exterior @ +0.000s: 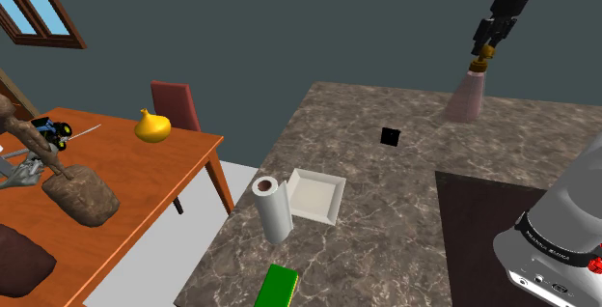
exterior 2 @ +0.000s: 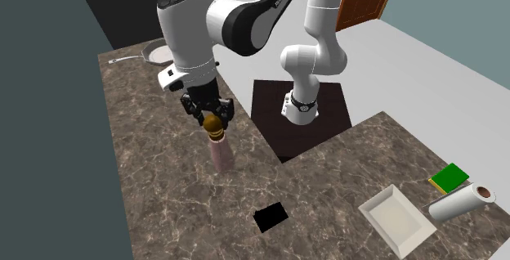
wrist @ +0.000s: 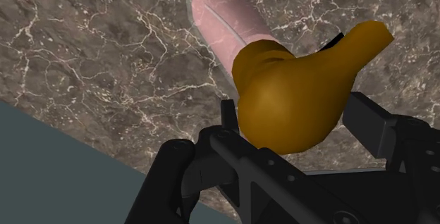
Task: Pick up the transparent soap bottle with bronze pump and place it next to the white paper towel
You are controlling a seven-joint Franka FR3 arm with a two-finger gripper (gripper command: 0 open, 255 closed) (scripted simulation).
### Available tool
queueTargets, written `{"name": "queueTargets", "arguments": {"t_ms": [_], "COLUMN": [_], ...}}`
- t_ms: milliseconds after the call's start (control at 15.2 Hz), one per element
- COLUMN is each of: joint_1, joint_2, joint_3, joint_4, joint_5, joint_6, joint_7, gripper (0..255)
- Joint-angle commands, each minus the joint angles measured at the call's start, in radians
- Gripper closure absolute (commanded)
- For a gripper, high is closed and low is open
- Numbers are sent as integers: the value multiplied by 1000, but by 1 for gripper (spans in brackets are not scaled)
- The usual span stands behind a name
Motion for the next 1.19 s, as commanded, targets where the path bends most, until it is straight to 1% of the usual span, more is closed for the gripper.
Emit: {"name": "queueTargets", "arguments": {"t_ms": [0,1122], "joint_1": [0,14], "joint_2": [-5,16], "joint_3": [4,18], "joint_4": [25,270], "joint_5": [-2,15], "joint_6": [-29,-256], "joint_7": [3,14], "gripper": [255,255]}}
